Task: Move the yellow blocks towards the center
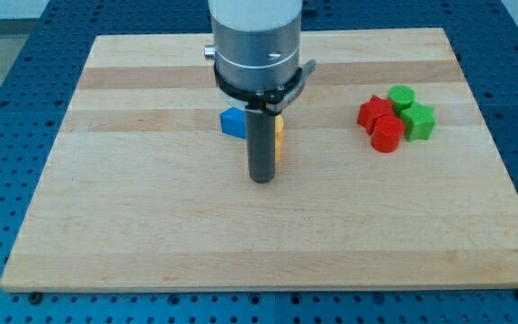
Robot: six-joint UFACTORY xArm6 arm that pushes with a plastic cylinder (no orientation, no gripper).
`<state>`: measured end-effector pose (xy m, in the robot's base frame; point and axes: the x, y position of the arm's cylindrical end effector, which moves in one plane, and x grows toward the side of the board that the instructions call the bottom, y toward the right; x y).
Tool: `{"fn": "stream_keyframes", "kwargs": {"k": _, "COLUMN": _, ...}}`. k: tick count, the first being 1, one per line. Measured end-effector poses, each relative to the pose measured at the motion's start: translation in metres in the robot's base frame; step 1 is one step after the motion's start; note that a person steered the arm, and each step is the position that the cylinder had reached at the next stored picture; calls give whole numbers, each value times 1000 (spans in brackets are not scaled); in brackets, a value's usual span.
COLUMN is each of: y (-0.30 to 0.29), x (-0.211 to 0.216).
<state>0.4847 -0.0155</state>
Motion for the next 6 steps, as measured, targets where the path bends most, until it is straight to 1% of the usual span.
{"fn": "stream_keyframes", "kwargs": {"k": 2, "y": -14, "x": -8}}
{"fn": "stream_keyframes", "kwargs": {"k": 4, "y": 11, "x": 3}}
{"fn": "stream_keyframes", "kwargs": {"k": 5, "y": 24, "x": -6}}
{"fn": "stream_keyframes", "kwargs": {"k": 6, "y": 24, "x": -20}}
